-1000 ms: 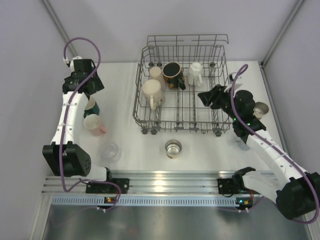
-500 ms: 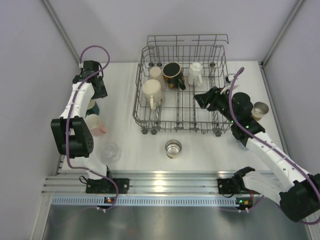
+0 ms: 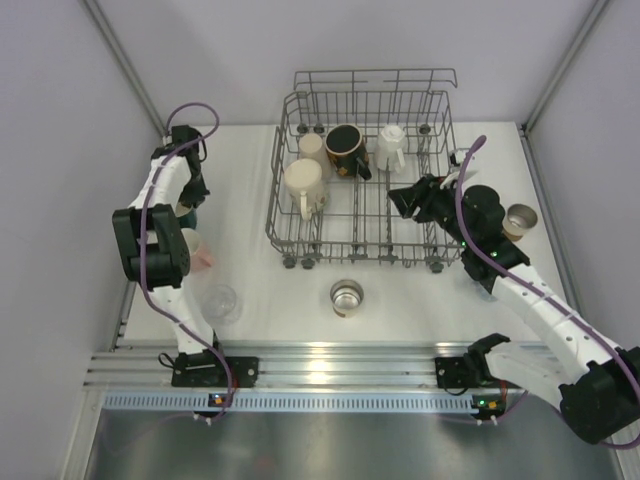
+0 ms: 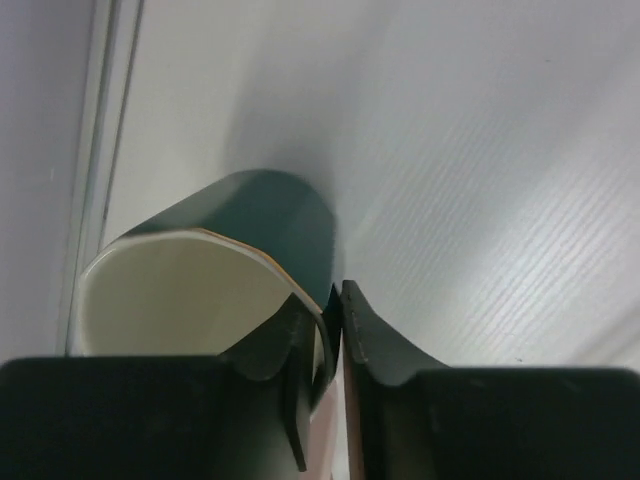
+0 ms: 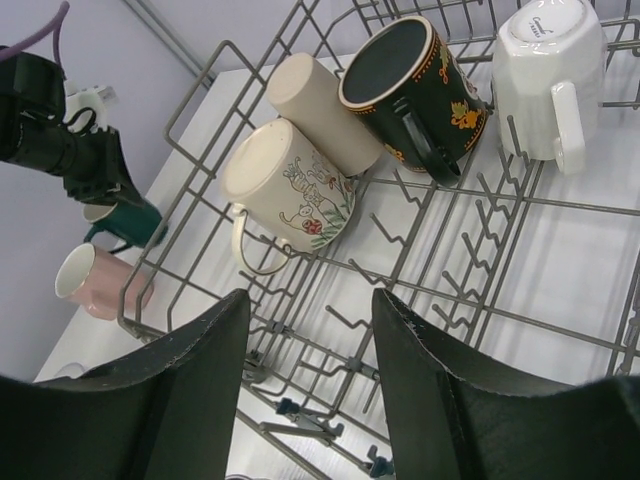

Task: Load the cups into the dish rack
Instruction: Grab a cup with the left arm

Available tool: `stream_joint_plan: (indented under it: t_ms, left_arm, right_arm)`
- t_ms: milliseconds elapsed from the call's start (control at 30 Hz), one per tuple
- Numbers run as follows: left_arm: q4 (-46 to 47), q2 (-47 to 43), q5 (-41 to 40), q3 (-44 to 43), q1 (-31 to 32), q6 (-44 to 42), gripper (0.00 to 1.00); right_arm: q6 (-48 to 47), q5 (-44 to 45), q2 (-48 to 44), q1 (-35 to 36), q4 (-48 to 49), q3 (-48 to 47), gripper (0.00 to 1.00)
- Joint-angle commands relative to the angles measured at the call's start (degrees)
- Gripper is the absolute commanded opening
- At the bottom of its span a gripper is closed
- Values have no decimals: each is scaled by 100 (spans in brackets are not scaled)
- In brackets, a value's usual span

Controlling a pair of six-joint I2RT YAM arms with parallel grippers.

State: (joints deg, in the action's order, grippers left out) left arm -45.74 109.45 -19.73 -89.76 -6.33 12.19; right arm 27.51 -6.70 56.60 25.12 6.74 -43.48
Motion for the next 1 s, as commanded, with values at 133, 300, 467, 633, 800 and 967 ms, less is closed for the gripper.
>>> stream_joint_plan:
  t_ms: [133,300,467,633,800,967]
  left_arm:
    - [-409,164,223,-1306,-79,-155,0]
    - [-419,-63,285,-1852,-70,-68,0]
    - [-410,-485,425,-1958,-70,38,0]
    - [-401,-881,1179,-2046,-79,300,0]
    - [-173,-1364,2947,-2081,17,1065,0]
    - [143,-1873,3553,-1783,264,1461,0]
  right_arm:
    - [-114,81,-140,72,-6,-222,53]
    - [-149,72,-132,63,-24,-239,53]
    - [-158,55,-114,63,-24,-240,53]
    - [-175,-155,-105,72,63,-222,56]
    - [-246,-647,-61,71,239,-213,62]
    - [-132,-1544,53,63,670,-222,72]
